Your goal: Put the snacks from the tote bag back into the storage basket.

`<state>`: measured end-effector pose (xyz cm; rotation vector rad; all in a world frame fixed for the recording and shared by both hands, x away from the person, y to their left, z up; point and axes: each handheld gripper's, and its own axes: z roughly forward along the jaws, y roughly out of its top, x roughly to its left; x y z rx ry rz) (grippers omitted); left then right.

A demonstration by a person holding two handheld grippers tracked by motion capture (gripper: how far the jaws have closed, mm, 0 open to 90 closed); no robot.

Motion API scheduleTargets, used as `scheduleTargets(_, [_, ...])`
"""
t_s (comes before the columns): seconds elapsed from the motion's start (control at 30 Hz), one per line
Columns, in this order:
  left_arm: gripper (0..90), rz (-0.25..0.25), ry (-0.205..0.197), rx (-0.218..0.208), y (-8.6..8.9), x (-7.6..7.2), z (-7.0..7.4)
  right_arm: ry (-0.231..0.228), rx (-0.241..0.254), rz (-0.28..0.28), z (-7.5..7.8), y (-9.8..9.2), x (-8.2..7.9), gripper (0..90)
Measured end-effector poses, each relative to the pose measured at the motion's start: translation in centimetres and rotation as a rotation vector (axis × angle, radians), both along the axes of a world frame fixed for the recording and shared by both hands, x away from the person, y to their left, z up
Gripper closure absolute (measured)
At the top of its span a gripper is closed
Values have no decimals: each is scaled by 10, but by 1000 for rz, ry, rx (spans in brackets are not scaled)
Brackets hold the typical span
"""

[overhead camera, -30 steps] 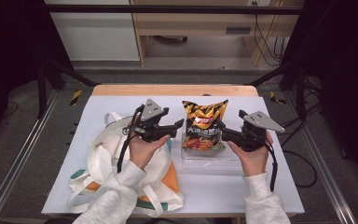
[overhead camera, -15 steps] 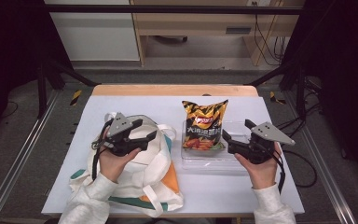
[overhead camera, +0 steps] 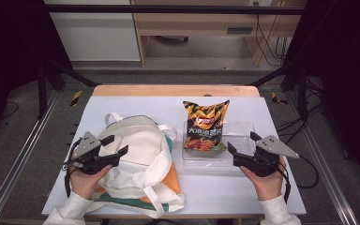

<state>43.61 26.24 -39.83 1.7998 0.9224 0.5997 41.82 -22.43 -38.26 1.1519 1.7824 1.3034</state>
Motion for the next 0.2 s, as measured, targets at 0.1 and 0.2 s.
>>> scheduleTargets(0.1, [334, 23, 8, -12, 12, -3, -2, 8, -9, -4, -6, -1, -1, 137])
scheduleTargets(0.2, [357, 31, 5, -13, 18, -6, -5, 19, -5, -7, -12, -2, -4, 137])
